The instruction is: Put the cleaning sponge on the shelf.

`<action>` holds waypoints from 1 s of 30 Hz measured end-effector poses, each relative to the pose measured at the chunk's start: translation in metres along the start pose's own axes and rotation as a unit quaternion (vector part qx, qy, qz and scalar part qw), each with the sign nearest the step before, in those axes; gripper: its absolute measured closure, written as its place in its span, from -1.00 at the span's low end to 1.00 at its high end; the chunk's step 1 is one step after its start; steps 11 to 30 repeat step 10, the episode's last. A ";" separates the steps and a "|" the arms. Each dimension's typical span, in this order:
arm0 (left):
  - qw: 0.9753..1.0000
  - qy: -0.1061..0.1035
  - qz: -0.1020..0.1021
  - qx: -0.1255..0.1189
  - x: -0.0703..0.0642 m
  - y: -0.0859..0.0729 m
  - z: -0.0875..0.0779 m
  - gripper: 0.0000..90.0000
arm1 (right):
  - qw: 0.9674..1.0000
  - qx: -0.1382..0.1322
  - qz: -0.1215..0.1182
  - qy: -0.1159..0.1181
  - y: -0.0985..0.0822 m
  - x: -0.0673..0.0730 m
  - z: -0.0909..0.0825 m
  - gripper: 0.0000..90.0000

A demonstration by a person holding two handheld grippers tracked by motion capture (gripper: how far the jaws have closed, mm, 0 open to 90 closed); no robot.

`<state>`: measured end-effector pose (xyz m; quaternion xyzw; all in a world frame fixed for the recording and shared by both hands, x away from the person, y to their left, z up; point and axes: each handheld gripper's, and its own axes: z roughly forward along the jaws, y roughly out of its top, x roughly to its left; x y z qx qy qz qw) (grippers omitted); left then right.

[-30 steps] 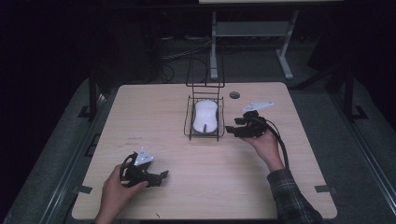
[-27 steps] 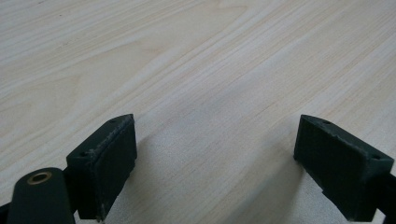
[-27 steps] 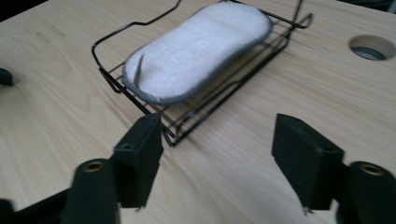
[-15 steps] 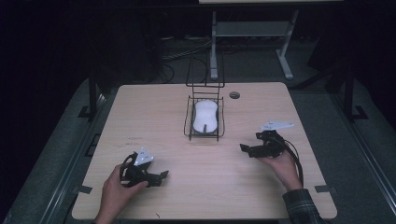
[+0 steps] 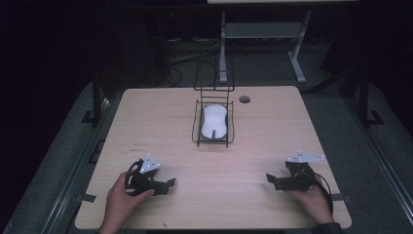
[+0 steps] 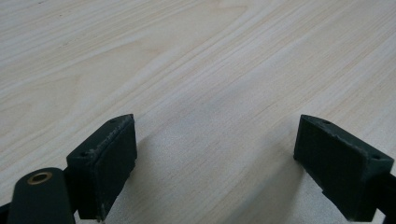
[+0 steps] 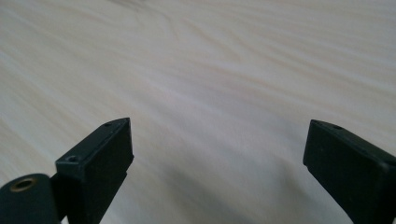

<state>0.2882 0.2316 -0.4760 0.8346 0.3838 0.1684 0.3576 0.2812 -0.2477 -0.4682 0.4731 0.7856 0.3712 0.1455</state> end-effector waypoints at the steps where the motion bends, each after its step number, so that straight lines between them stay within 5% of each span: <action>1: 1.000 0.000 0.000 0.000 0.000 0.000 0.000 -0.72 | 1.000 0.001 -0.002 -0.006 -0.004 -0.001 -0.001 -0.84; 8: 1.000 0.001 0.000 0.000 0.000 0.000 0.000 -0.72 | 1.000 0.008 -0.014 -0.027 -0.021 -0.002 -0.002 -0.94; 30: 1.000 0.000 0.000 0.000 0.000 0.000 0.000 -0.72 | 0.999 0.009 -0.017 -0.026 -0.021 -0.002 -0.002 -0.94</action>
